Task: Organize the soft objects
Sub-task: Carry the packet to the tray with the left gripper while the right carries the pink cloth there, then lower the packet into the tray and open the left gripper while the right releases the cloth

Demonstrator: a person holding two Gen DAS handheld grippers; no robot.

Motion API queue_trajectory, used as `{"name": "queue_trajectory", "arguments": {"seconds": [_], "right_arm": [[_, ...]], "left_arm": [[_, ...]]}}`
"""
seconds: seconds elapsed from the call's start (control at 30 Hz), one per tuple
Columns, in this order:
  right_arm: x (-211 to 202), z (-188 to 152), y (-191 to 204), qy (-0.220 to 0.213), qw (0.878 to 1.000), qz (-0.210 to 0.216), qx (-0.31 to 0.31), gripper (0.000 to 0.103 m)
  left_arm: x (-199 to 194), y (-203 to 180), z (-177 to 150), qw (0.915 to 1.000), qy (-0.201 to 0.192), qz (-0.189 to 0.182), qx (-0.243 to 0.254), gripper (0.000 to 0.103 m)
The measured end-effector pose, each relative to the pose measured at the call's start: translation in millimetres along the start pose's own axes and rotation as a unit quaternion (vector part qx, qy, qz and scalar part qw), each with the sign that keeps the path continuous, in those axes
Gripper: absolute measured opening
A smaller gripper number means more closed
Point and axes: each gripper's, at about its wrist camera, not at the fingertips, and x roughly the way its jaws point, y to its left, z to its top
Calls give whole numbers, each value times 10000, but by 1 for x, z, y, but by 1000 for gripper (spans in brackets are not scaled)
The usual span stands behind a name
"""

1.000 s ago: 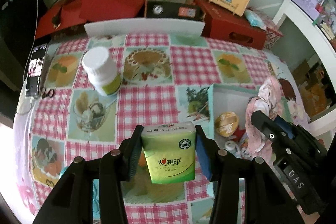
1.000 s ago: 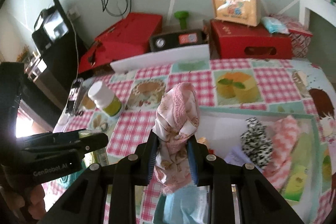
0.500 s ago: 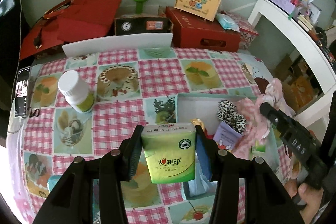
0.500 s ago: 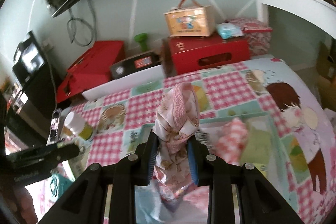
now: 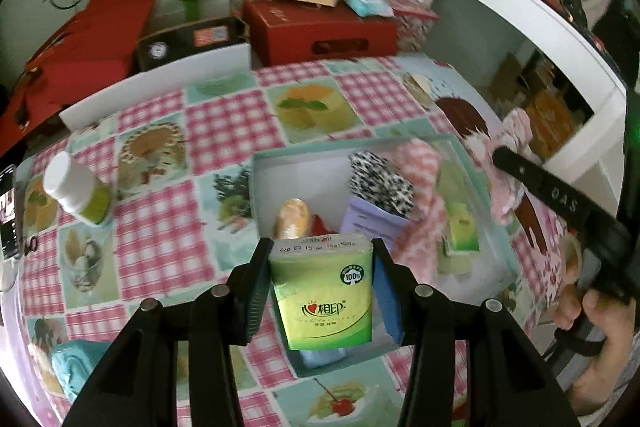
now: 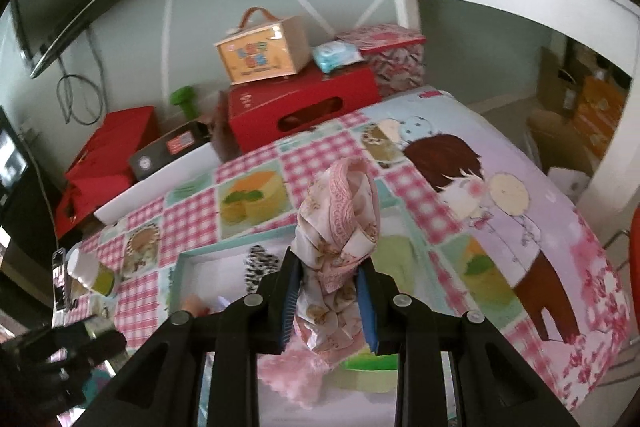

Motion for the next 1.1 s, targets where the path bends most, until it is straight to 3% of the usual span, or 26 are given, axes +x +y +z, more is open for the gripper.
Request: {"name": "queue_trajectory", "arguments": {"seconds": [0.23,0.53,0.83,1.03,1.1], "right_arm": [[13,-3,-4,199,9997,-125,-16,29],[57,-21,3,954,9948,-263,-227,30],[72,-30,5,1234,9906,-452,-389,30],[80,-35,8,1407,9872,-604,-450,37],[81,-35,9,1435,9864,-649,-474,43]], "left_arm": [[22,-5,-5,9996,281,-86,-60,49],[54,-7,-11,9978,648,-91,-116,49],[76,-13,-22,9954,957,-32,-68,49],[84,-14,-25,9944,1060,22,-43,49],[86,-15,-26,9939,1101,62,-31,49]]}}
